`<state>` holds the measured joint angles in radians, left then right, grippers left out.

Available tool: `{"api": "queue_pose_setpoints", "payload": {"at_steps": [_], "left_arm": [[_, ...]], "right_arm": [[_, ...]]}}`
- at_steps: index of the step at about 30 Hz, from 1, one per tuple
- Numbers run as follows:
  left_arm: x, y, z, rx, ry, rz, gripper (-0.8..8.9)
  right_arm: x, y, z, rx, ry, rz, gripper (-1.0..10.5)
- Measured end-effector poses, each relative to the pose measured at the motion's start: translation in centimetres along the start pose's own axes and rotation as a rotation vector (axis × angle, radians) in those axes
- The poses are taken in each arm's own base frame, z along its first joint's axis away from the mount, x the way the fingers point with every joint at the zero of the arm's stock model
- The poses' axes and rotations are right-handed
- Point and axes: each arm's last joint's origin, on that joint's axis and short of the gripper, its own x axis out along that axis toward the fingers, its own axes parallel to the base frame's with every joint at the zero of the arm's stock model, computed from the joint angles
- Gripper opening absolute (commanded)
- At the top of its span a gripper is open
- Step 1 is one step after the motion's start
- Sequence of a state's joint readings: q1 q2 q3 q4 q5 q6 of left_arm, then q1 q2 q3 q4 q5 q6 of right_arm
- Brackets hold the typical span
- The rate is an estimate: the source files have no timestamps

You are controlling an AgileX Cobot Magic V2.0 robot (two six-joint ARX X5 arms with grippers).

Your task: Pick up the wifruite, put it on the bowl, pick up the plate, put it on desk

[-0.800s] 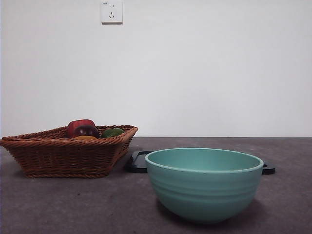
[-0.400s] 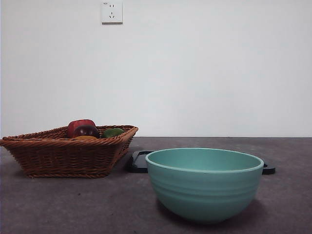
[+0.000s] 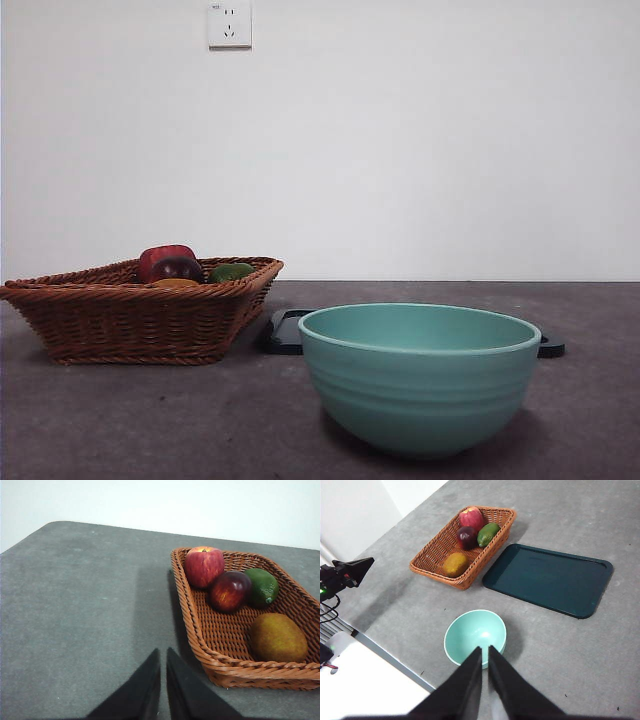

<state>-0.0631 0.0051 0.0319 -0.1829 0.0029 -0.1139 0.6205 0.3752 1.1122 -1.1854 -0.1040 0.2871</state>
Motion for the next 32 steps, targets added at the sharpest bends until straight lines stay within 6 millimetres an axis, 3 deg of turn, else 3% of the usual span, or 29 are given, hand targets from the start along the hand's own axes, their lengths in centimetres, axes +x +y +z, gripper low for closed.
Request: {"api": "queue_pose_setpoints", "payload": {"at_steps": [5, 9, 16, 21, 25, 32], "left_arm": [[0.0, 0.0, 0.0, 0.000, 0.000, 0.000, 0.19], [0.0, 0.0, 0.0, 0.000, 0.000, 0.000, 0.19], [0.0, 0.0, 0.0, 0.000, 0.000, 0.000, 0.19], [0.0, 0.0, 0.0, 0.000, 0.000, 0.000, 0.19], [0.0, 0.0, 0.0, 0.000, 0.000, 0.000, 0.19], [0.0, 0.0, 0.0, 0.000, 0.000, 0.000, 0.19]], "right_arm": [[0.6, -0.1, 0.2, -0.075, -0.081, -0.081, 0.1], [3.6, -1.6, -1.0, -0.206, -0.231, -0.250, 0.1], [10.1, -7.0, -5.8, -0.266, -0.462, -0.541, 0.1], [13.2, -10.2, -9.9, -0.165, -0.429, -0.624, 0.1], [14.5, -11.4, -12.0, -0.117, -0.381, -0.648, 0.1], [15.1, -12.0, -13.3, -0.102, -0.374, -0.667, 0.1]]}}
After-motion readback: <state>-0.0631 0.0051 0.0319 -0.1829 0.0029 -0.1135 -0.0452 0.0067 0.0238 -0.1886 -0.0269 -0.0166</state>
